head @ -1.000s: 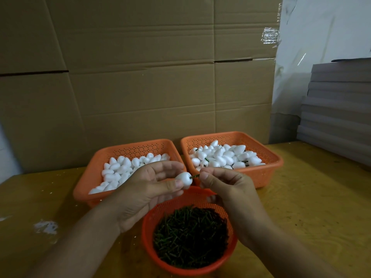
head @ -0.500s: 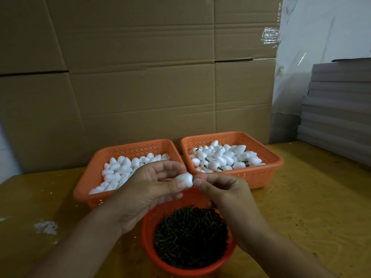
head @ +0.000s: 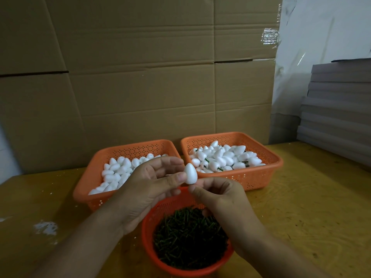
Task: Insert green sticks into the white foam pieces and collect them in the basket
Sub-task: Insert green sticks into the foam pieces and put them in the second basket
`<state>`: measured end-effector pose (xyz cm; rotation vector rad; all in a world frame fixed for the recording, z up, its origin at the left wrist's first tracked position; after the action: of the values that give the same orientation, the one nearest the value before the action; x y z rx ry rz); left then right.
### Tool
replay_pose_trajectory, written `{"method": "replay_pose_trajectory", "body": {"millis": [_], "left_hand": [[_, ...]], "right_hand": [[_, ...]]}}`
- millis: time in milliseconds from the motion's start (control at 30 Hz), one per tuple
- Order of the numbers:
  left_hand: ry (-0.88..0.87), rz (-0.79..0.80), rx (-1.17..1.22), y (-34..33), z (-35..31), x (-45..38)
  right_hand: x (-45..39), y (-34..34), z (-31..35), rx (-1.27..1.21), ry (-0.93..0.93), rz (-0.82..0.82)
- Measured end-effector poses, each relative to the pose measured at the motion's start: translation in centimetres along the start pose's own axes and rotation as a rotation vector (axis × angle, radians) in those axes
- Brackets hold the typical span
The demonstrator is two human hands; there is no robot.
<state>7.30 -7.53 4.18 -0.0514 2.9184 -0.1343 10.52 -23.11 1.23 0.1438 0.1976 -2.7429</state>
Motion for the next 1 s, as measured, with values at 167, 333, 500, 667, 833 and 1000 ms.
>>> {"method": "replay_pose_trajectory", "body": {"millis": [167, 333, 500, 667, 833, 1000], "left_hand": [[-0.016, -0.006, -0.073, -0.3, 0.0, 0.1], [-0.023, 0.022, -0.146, -0.4, 0.0, 0.2], [0.021, 0.073, -0.029, -0.4, 0.3, 0.1], [0.06, 0.076, 0.129, -0.7, 0.7, 0.0], [0.081, 0.081, 0.152, -0.8, 1.0, -0.1], [0.073, 0.043, 0.168, -0.7, 0.9, -0.1]], "right_hand": [[0.3, -0.3, 0.2, 0.043, 0.016, 0.003], [0.4, -0.5, 0.4, 0.08, 0.044, 0.039], [0.5, -0.8, 0.3, 0.08, 0.054, 0.074], [0.5, -1.0, 0.3, -0.019, -0.022, 0.133], [0.5, -1.1, -0.1, -0.106, -0.101, 0.185], [0.3, -1.0, -0.6, -0.147, -0.108, 0.154]]}}
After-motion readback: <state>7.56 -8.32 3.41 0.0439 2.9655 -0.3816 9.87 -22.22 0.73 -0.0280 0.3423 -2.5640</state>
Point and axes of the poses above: each hand's wrist, its own x-axis away from the middle knuckle, its own y-axis out of the back of the hand, z = x × y, the point moved 5 cm from there along -x, towards the middle knuckle, and after that the axes turned 4 degrees about -y, right-handed, at the moved point
